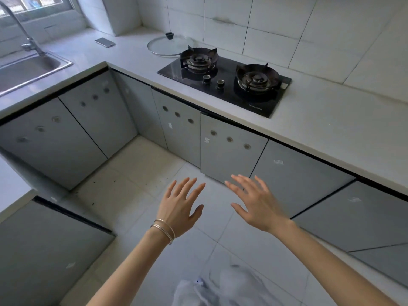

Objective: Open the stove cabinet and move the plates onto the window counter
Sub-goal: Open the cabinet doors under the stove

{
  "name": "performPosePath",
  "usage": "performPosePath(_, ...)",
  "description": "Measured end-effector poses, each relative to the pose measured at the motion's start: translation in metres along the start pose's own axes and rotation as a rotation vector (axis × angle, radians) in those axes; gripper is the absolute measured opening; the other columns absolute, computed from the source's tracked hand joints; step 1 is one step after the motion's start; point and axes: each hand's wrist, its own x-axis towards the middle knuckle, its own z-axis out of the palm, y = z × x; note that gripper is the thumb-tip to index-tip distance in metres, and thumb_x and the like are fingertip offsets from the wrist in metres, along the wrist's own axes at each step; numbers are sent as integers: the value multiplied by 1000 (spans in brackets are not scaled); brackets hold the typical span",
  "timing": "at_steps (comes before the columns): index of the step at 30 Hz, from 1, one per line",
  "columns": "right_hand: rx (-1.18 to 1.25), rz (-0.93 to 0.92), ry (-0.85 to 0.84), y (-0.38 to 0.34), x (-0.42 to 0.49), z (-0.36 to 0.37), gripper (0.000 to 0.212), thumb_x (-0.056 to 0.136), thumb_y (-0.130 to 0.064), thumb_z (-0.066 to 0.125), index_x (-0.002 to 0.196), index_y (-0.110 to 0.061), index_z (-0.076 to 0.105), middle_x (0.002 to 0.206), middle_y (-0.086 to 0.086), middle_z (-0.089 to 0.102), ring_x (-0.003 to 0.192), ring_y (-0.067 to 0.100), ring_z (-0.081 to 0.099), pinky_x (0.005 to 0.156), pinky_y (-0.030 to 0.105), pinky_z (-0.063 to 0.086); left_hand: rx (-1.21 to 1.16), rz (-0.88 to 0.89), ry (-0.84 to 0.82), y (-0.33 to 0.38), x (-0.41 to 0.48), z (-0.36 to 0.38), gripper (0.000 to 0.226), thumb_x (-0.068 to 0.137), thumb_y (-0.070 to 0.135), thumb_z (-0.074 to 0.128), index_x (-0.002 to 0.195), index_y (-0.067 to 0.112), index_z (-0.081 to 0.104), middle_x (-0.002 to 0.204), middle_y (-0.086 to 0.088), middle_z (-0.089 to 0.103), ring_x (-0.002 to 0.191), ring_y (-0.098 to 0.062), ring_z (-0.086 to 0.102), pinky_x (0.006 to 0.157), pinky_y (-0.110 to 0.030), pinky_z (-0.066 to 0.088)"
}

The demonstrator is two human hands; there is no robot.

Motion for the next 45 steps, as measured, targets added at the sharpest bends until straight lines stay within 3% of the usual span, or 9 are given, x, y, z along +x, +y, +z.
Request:
performPosePath(10, 1, 30, -69, 5, 73, 33, 53, 84, -46, 40, 132, -24, 49, 135, 2, 53, 124, 19, 49, 101, 50, 40, -31, 5, -53, -63, 43, 25, 53, 85, 46, 38, 133, 24, 46, 132, -5, 54, 123, -28, 50, 105, -49, 31)
performPosePath(28, -55, -11, -96, 99, 300, 33, 56, 86, -46, 34, 136, -24, 42, 139, 3, 49, 128, 20, 46, 102, 51, 40, 16, 81, -3, -171, 261, -1, 54, 85, 44, 39, 134, 23, 44, 133, -6, 54, 125, -28, 48, 105, -51, 35)
performPosePath(32, -65, 26, -114, 106, 324, 39, 56, 86, -46, 34, 137, -24, 40, 140, 2, 49, 129, 20, 46, 104, 50, 36, 15, 116, -23, -190, 289, 3, 54, 85, 44, 39, 133, 22, 43, 131, -7, 56, 123, -30, 50, 102, -53, 38)
performPosePath(39, -70, 168, -138, 105, 364, 61, 56, 86, -45, 44, 138, -25, 39, 141, 3, 48, 129, 20, 46, 105, 51, 35, -5, 269, -39, -235, 335, 13, 53, 84, 44, 42, 132, 22, 47, 132, -6, 55, 123, -28, 49, 107, -47, 30)
performPosePath(45, -84, 356, -133, 81, 408, 78, 55, 85, -45, 35, 134, -22, 44, 136, 2, 53, 123, 20, 52, 99, 49, 42, 8, 450, -74, -307, 381, 12, 53, 83, 44, 43, 131, 22, 49, 131, -6, 55, 122, -28, 50, 106, -42, 24)
